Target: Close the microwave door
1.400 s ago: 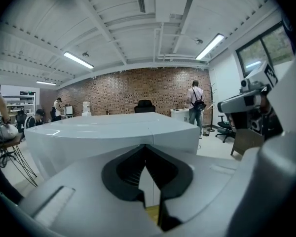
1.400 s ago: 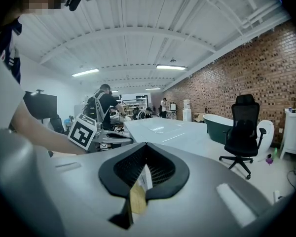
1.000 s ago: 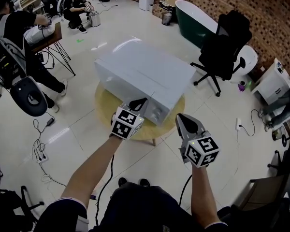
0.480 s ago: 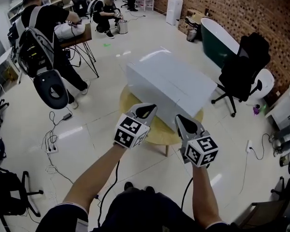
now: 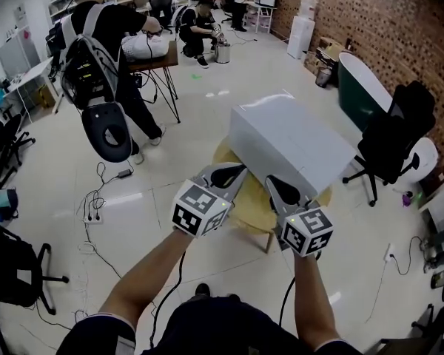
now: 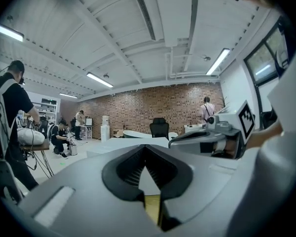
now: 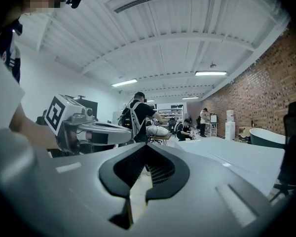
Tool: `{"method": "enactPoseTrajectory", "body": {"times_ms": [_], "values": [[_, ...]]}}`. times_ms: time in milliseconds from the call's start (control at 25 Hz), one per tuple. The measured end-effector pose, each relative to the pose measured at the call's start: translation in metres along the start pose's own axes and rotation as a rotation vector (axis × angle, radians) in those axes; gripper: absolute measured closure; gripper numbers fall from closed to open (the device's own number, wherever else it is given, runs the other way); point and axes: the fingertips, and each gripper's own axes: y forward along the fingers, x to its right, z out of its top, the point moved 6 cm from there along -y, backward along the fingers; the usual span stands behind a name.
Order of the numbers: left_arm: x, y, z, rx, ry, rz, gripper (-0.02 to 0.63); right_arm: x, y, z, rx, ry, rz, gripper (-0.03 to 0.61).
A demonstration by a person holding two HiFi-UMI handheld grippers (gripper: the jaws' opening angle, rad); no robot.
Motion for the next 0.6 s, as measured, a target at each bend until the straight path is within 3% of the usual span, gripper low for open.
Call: {"method": "enactPoseTrajectory", "body": {"times_ms": [600], "values": [[-0.002,-0.025,-0.005,0.016,-0.013,0.019,0.601,-0.023,0.008,0.006,0.015,-0.038,0.022,0.578]]}}
